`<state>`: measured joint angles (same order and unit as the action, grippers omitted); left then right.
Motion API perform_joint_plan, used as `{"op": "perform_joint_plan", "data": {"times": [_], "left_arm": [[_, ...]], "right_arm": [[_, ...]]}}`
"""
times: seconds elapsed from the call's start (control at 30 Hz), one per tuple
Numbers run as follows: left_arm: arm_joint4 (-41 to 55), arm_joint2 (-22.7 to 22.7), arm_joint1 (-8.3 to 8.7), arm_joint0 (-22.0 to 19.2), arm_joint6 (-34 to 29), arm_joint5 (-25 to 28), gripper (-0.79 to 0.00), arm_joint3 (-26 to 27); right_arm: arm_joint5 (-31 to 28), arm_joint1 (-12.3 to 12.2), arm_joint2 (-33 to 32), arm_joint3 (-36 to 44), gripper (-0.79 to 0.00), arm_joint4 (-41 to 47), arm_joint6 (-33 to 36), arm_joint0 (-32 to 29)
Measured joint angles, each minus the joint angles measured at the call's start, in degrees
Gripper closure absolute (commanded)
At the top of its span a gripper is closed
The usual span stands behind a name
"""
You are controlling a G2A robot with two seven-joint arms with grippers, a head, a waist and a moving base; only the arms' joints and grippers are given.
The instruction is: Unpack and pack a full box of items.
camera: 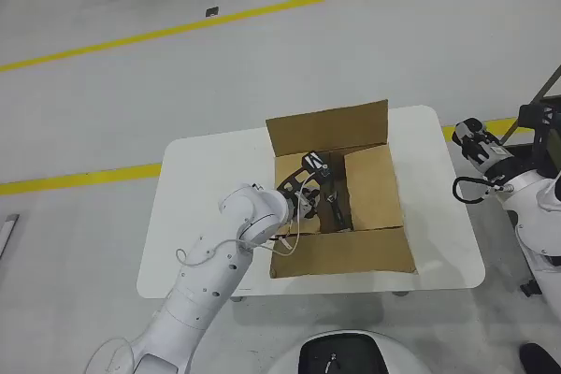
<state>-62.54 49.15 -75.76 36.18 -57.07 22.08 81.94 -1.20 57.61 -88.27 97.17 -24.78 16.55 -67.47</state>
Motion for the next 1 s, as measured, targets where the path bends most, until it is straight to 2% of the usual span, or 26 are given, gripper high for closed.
{"op": "perform_joint_plan", "data": {"times": [0.43, 0.47, 0.5, 0.53, 0.73, 1.0], "left_arm": [[0.22, -1.15, -0.45, -0.35, -0.85, 0.63, -0.015, -1.83], [0.17, -1.13, -0.46, -0.36, -0.79, 0.65, -0.308, -1.83], [0.14, -0.95, -0.46, -0.37, -0.58, 0.44, -0.662, -1.7], [0.16, -0.69, -0.44, -0.38, -0.39, 0.15, -0.785, -1.44], [0.53, 1.72, 0.11, 0.39, -1.31, -0.06, -0.785, 3.18], [-0.72, 7.57, 1.83, 4.07, -4.39, -0.09, -0.785, 13.18]], "right_arm": [[0.26, 0.4, 1.61, -1.1, 0.0, -0.44, 3.46, 1.75], [0.27, 0.43, 1.71, -1.22, 0.0, -0.41, 3.6, 1.82], [0.34, 0.48, 1.82, -1.47, 0.0, -0.32, 3.74, 1.94], [0.42, 0.53, 1.89, -1.68, 0.0, -0.11, 3.77, 2.04], [0.39, 1.02, 3.5, -5.02, 0.0, 0.57, 2.75, 3.21], [-0.32, 2.53, 11.1, -14.11, 0.0, 0.37, 3.05, 7.6]]}}
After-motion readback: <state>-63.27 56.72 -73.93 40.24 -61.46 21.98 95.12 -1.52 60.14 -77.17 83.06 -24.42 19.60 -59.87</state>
